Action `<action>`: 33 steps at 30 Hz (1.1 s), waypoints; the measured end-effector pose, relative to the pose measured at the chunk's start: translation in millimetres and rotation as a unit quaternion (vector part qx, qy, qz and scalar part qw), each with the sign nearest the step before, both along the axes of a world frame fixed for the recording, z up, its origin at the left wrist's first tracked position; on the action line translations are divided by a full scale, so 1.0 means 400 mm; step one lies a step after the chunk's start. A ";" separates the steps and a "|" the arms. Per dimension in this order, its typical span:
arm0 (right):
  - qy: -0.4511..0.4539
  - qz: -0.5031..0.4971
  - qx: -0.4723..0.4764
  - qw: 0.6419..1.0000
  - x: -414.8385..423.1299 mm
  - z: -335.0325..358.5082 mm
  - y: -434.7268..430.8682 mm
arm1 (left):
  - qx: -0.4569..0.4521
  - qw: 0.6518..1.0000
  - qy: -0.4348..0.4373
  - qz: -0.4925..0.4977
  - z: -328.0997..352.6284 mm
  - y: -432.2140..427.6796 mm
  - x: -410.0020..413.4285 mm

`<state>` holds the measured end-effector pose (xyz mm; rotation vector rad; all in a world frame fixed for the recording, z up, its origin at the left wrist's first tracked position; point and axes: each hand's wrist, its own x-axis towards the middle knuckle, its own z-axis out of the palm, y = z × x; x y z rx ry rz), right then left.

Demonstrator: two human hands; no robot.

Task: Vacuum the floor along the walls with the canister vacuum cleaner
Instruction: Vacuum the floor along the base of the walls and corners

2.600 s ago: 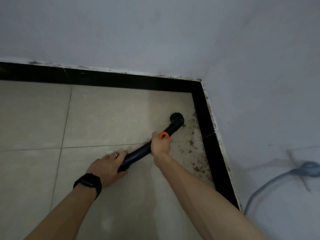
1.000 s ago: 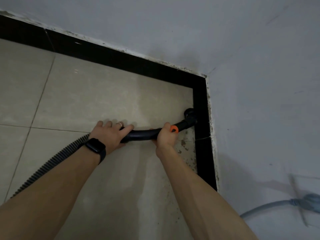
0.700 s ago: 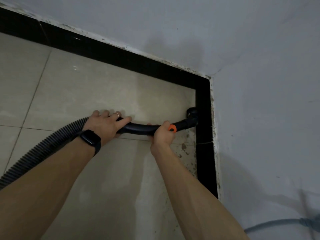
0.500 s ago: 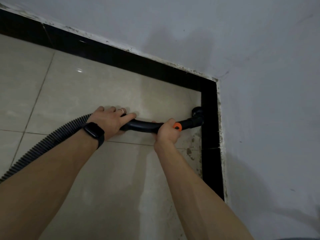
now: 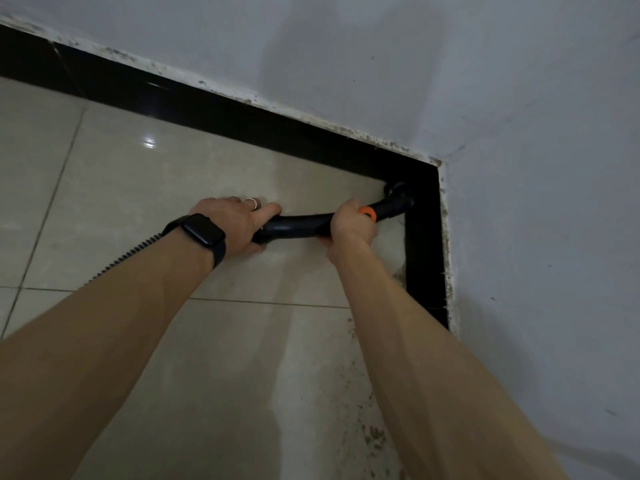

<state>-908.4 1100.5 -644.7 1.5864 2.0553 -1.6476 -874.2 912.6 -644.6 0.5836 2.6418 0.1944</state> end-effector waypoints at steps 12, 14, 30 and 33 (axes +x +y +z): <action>-0.019 -0.010 0.023 1.000 0.048 0.047 -0.026 | -0.027 1.000 0.006 -0.014 0.007 0.021 0.033; -0.027 -0.020 0.025 0.999 0.090 0.045 -0.028 | -0.029 0.999 0.009 -0.030 0.010 0.013 0.064; -0.066 -0.091 -0.010 0.994 0.292 0.072 -0.074 | -0.117 0.989 0.087 -0.032 0.017 -0.033 0.232; -0.066 -0.096 -0.007 0.993 0.273 0.069 -0.073 | -0.100 0.989 0.104 0.005 0.006 -0.025 0.223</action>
